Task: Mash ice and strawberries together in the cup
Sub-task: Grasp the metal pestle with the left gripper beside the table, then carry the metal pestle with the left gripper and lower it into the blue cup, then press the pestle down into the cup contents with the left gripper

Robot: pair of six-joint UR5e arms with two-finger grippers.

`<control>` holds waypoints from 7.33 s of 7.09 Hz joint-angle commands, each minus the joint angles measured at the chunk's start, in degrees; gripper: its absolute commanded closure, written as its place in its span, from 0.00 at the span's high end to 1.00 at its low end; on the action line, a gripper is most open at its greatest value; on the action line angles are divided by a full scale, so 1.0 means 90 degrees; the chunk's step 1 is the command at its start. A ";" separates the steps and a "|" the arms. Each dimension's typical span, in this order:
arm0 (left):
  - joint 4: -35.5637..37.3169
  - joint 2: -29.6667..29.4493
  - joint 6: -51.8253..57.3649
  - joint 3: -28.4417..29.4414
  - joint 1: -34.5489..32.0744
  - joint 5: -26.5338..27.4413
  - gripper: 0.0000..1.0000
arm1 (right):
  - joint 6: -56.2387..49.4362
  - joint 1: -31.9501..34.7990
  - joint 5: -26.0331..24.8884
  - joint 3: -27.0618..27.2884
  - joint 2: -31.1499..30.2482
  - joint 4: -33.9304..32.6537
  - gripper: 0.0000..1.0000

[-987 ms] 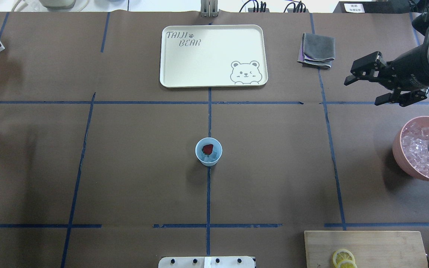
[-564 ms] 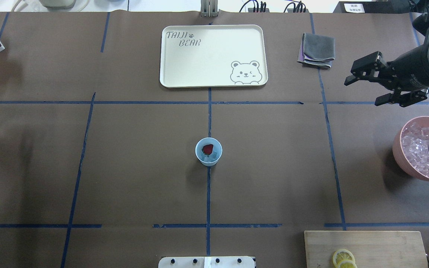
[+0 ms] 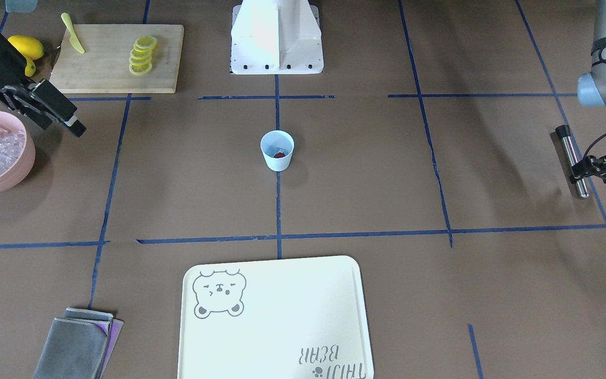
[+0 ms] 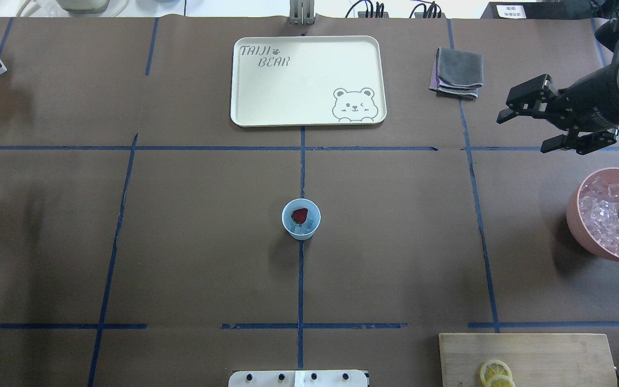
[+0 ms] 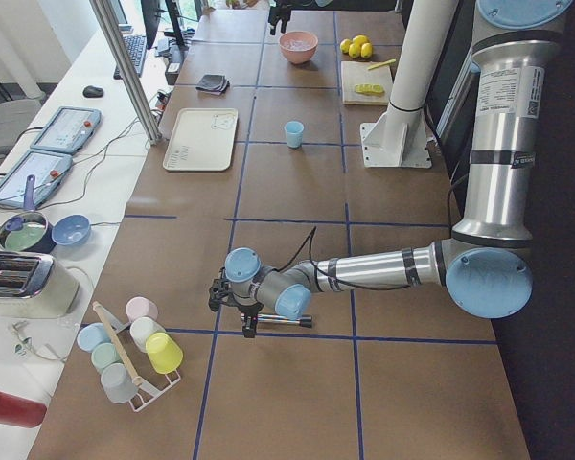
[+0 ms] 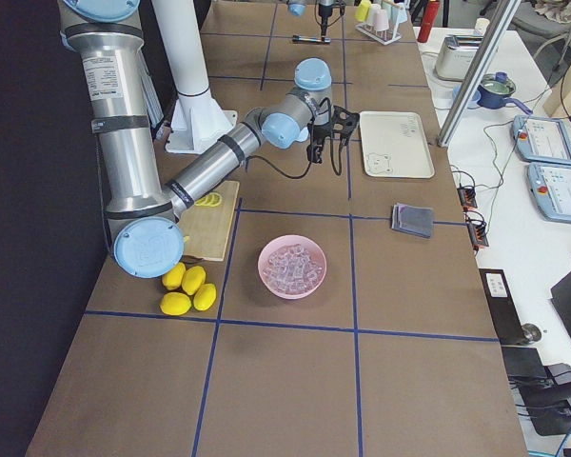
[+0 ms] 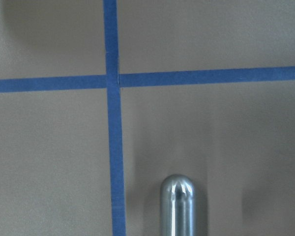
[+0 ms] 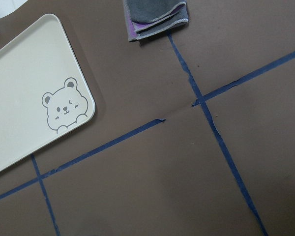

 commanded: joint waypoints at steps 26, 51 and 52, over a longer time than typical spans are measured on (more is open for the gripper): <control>-0.3948 -0.3104 -0.0452 -0.2966 0.4814 0.5061 0.00 | -0.0136 0.0127 0.0074 -0.0283 0.0137 -0.0019 1.00; -0.4686 -0.3331 0.0555 -0.2365 0.5354 0.5825 0.00 | -0.0215 0.0205 0.0093 -0.0274 0.0127 -0.0019 1.00; -0.4004 -0.3273 0.0517 -0.2725 0.5189 0.5815 0.00 | -0.0215 0.0215 0.0093 -0.0254 0.0127 -0.0019 1.00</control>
